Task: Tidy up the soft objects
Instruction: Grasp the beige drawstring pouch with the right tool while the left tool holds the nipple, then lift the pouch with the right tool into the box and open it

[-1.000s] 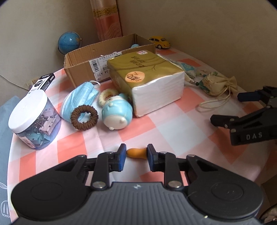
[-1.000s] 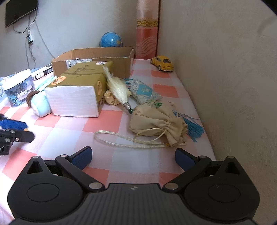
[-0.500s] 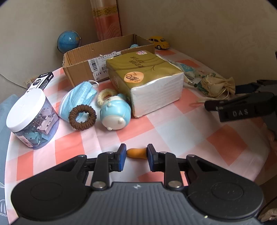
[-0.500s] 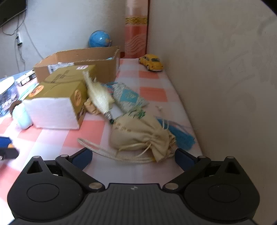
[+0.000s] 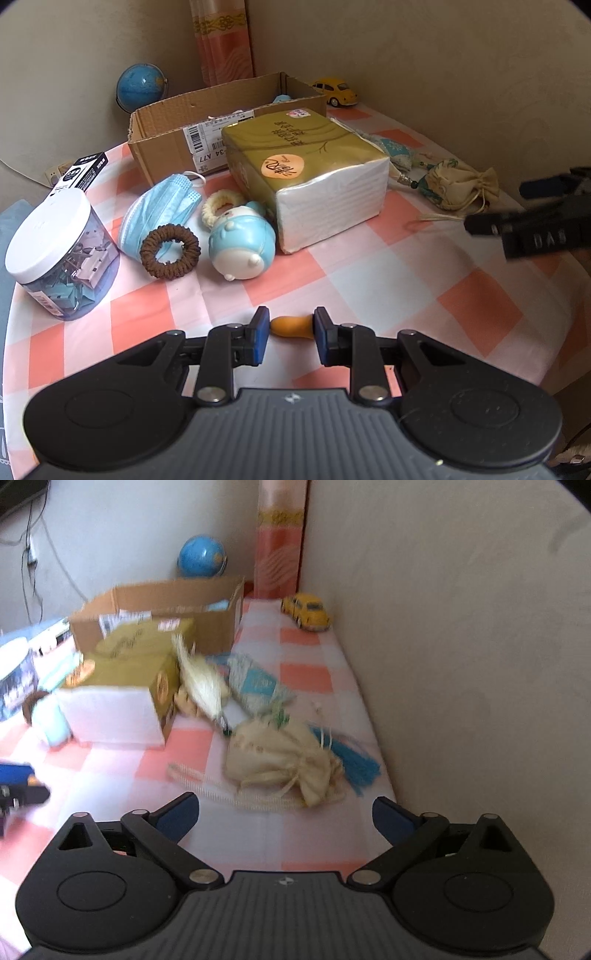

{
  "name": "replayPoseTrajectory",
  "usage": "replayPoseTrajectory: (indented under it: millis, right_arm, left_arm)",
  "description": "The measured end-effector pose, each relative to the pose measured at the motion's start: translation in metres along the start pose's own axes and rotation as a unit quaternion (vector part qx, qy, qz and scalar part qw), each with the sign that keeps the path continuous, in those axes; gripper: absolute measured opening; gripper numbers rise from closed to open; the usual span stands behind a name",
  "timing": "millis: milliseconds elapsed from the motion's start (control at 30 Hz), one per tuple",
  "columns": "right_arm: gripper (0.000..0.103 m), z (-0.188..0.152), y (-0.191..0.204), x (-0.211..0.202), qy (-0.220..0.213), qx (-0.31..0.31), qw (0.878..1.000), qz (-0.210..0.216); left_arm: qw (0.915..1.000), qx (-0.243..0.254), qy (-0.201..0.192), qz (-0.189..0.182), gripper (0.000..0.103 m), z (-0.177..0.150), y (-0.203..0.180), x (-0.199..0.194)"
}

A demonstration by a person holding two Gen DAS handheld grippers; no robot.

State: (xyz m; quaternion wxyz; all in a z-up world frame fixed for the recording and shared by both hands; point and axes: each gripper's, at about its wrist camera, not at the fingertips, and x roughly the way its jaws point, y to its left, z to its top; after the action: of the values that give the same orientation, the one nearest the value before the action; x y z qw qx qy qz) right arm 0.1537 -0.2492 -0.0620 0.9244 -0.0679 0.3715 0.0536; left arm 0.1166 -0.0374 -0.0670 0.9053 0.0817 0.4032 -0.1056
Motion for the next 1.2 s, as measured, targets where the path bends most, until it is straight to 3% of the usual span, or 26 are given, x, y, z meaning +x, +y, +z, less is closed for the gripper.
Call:
replayPoseTrajectory:
  millis: [200, 700, 933, 1200]
  right_arm:
    - [0.088, 0.016, 0.007, 0.021, -0.012, 0.012, 1.0, -0.005]
    - [0.087, 0.025, 0.011, 0.043, -0.004, 0.027, 1.0, -0.013]
    - [0.075, 0.026, 0.008, 0.037, -0.01, 0.026, 0.999, -0.02]
    - [0.073, 0.027, 0.007, 0.009, -0.026, 0.006, 1.0, -0.011]
  left_arm:
    - [1.0, -0.007, 0.0, -0.002, 0.025, -0.001, 0.002, 0.0]
    - [1.0, -0.003, 0.001, -0.007, 0.025, 0.001, 0.003, 0.001]
    - [0.9998, 0.005, 0.006, -0.017, 0.024, 0.003, 0.005, 0.002]
    - [0.9986, 0.03, 0.011, -0.041, 0.024, 0.006, 0.012, -0.011]
